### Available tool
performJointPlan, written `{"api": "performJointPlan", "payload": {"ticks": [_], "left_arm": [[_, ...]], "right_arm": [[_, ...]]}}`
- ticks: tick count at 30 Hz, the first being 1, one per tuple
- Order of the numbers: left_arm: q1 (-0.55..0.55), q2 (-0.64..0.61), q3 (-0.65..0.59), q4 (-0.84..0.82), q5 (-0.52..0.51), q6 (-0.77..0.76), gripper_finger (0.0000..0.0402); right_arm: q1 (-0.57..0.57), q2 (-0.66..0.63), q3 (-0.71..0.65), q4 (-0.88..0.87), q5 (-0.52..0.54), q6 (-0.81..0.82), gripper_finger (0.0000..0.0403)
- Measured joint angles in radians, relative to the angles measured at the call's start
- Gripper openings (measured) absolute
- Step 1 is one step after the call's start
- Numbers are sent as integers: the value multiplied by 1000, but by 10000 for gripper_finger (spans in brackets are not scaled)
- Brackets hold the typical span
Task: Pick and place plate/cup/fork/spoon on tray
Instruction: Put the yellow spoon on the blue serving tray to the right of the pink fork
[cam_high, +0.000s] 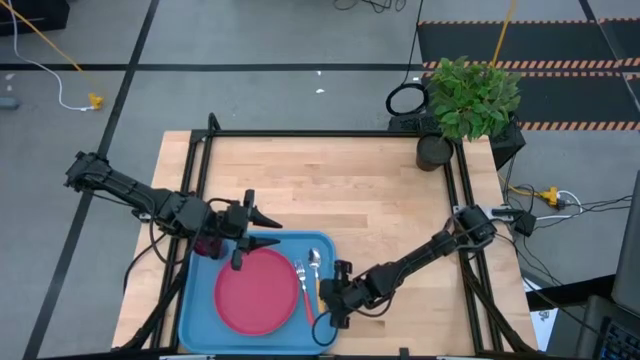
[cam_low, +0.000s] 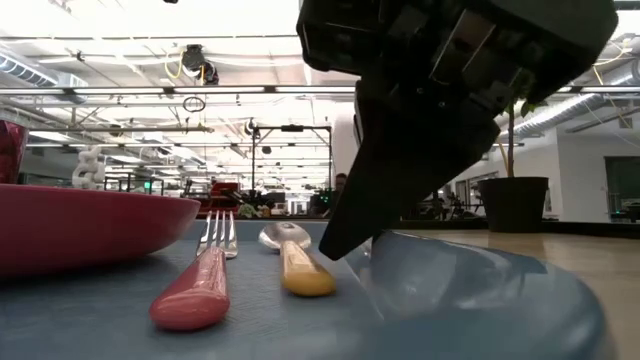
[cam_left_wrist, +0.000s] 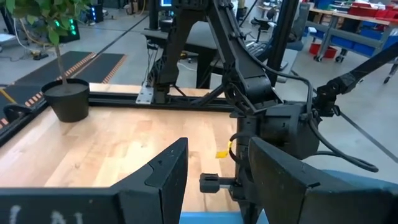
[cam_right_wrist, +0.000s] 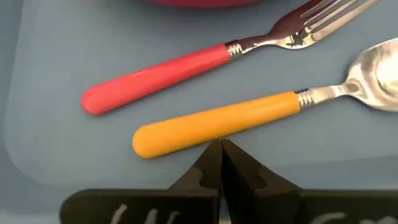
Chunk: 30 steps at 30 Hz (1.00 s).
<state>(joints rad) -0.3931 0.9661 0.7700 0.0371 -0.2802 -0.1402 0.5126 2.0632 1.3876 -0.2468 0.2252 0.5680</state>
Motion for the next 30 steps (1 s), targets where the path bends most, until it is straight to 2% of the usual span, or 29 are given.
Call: {"api": "performJointPlan", "payload": {"ticks": [10, 17, 30], "left_arm": [[0, 0, 0, 35, 0, 42, 172], [0, 0, 0, 39, -4, 60, 172], [0, 0, 0, 45, -9, 77, 172]], "right_arm": [[22, 0, -2, 61, 12, -4, 0], [-2, 0, -1, 109, 34, -16, 0], [-43, 12, 24, 59, 39, -105, 0]]}}
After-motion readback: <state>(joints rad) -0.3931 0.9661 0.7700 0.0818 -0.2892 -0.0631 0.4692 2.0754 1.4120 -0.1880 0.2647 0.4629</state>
